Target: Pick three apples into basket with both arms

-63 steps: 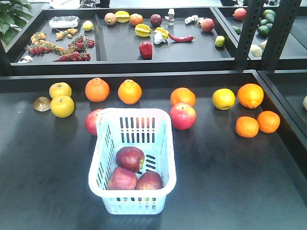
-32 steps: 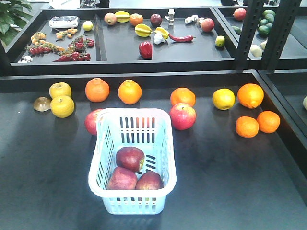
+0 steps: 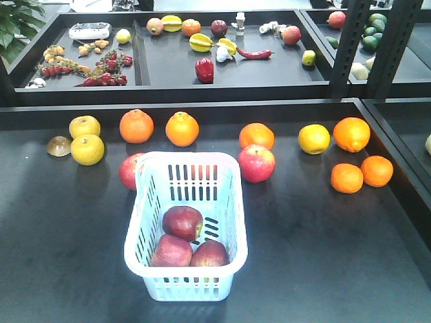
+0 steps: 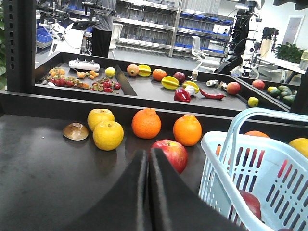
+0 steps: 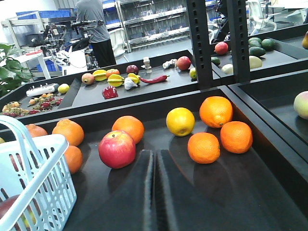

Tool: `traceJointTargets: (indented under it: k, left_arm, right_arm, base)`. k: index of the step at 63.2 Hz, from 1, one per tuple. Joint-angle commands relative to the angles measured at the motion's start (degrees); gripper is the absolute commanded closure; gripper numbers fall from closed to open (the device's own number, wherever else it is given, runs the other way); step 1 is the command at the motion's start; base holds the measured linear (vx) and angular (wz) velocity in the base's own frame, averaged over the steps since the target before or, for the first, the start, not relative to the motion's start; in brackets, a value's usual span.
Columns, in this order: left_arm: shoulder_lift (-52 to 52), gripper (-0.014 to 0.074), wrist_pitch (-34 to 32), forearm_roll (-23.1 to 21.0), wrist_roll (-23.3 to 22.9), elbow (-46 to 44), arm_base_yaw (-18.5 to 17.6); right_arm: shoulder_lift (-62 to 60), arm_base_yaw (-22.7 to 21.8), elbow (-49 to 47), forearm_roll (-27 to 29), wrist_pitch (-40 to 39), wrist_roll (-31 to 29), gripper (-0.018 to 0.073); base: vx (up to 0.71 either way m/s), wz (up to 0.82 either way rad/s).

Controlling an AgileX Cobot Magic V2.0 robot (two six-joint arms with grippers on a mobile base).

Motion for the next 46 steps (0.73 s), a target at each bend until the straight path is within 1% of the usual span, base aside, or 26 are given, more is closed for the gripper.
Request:
traceJointTargets:
  k: [1,46]
  left_arm:
    - [-0.8,0.0602,-4.5,0.1,-0.6,-1.4,-0.1]
    - [-0.8,0.0602,-4.5,0.1,-0.6,-1.4,-0.1]
  right_arm:
    - [-0.7,-0.5,0.8,-0.8,-4.5,-0.2,0.0564]
    - [-0.7,-0.5,0.8,-0.8,-4.5,-0.2,0.0564]
  base:
    - [0.0,0.0]
    - [0.0,0.0]
